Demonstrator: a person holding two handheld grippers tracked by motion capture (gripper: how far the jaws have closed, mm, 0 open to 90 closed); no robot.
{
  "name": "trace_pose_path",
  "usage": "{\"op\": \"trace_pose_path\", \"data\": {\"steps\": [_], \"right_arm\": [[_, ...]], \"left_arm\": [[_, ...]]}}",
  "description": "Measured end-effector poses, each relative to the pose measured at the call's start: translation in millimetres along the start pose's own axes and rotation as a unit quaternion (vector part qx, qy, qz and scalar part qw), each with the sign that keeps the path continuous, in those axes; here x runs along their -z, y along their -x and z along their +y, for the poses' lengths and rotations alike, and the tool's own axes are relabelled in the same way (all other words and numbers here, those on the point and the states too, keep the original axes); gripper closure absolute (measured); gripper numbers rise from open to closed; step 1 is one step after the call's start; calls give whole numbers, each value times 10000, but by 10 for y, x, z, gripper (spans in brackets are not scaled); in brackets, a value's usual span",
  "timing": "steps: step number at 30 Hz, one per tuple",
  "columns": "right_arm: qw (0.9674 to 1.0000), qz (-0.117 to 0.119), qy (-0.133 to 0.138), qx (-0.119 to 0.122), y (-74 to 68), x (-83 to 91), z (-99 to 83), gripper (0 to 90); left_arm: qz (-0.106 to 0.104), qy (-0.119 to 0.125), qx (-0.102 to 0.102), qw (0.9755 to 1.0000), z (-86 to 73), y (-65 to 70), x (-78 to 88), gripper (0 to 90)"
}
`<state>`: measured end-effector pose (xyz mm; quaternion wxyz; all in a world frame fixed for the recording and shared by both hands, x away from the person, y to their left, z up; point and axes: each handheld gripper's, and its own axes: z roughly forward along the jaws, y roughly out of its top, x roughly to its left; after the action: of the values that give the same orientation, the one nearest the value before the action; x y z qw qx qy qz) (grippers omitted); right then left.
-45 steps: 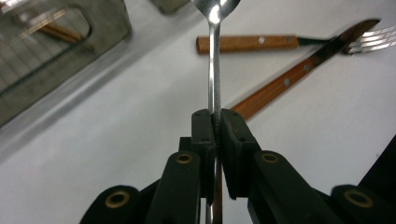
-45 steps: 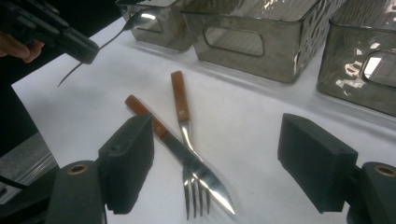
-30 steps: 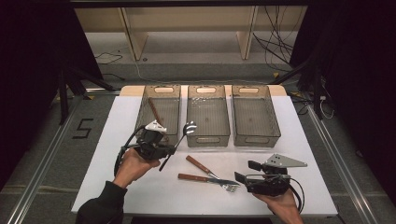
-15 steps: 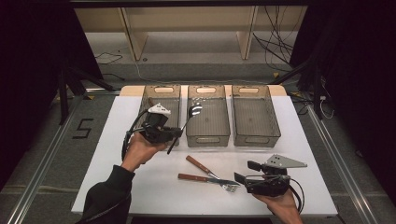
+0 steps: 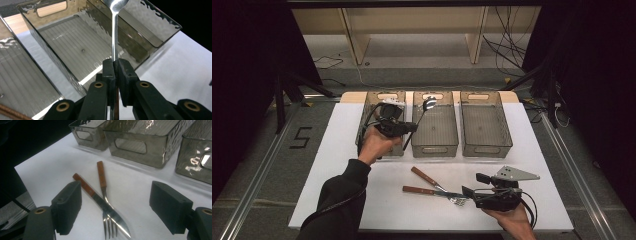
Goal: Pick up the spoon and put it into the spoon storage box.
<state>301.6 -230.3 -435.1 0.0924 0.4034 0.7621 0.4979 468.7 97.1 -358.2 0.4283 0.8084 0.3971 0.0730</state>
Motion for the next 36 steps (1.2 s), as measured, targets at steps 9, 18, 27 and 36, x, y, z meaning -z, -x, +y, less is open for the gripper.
{"op": "trace_pose_path", "data": {"steps": [9, 18, 27, 36], "right_arm": [[10000, 29, -8, -3, 0, -6, -2, 267], [10000, 54, -19, 14, -4, -11, -3, 267], [10000, 60, -23, 19, -9, -6, -4, 267], [10000, 74, -20, 22, -7, -1, -8, 267]], "left_arm": [[37, -12, 68, 10000, 113, -63, -227, 838], [120, -41, 117, 9999, 180, -107, -398, 838], [229, -22, 122, 9997, 237, -103, -541, 838], [310, -130, 110, 9994, 236, -118, -664, 837]]}}
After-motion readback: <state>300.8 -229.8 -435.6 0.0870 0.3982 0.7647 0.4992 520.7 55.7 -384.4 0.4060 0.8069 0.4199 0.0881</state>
